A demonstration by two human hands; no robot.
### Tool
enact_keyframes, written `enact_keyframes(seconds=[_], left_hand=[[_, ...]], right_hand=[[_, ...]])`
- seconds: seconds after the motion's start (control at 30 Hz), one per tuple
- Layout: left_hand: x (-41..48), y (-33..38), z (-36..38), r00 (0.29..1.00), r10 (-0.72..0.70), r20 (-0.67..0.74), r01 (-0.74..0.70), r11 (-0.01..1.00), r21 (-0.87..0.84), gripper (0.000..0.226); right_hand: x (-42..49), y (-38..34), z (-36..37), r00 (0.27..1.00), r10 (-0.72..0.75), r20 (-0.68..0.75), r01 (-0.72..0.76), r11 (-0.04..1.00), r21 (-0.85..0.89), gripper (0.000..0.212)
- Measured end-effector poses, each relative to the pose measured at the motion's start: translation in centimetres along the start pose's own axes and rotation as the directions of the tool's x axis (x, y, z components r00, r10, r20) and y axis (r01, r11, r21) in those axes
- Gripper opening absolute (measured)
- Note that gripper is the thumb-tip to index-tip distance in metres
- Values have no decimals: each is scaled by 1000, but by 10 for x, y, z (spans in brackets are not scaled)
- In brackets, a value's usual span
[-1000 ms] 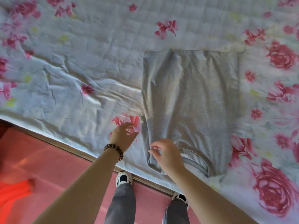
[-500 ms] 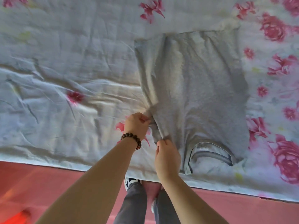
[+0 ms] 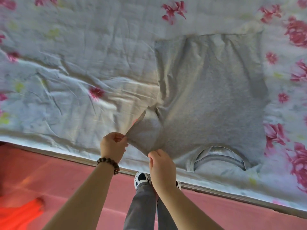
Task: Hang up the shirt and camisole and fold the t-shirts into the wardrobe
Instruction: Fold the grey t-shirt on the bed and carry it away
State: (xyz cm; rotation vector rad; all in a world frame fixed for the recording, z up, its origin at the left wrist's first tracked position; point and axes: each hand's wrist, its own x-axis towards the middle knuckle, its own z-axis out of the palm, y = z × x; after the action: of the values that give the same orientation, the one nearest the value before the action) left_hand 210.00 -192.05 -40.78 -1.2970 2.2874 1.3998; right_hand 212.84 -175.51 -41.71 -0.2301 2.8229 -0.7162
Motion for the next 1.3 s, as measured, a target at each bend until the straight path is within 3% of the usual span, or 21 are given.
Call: enact_keyframes(seconds=[0.27,0.43,0.63,0.77,0.97,1.17,1.3], left_hand=[[-6,-27,-11,1000,10,-6,-9,990,144,3],[4,0,-7,990,142,1,-139,965,223,14],[25,47,27,954,263,141,-284,945,159,10],[39,62,48,936,265,232,-326,901,286,18],[45,53,38,966,184,182,-236,916,324,14],[38,51,25,961,218,170,-260,922,286,6],[16,78,18,951,259,168,-293,929,225,14]], right_hand=[[1,2,10,995,4,99,0,999,-46,34],[8,9,-2,999,-26,25,24,997,69,18],[42,16,-15,999,-29,-41,32,997,75,24],[61,25,-17,993,-71,90,69,997,29,38],[57,22,-16,963,-86,257,95,995,-23,45],[56,20,-27,951,-54,305,56,998,2,49],[49,21,-56,970,-12,241,3,999,38,44]])
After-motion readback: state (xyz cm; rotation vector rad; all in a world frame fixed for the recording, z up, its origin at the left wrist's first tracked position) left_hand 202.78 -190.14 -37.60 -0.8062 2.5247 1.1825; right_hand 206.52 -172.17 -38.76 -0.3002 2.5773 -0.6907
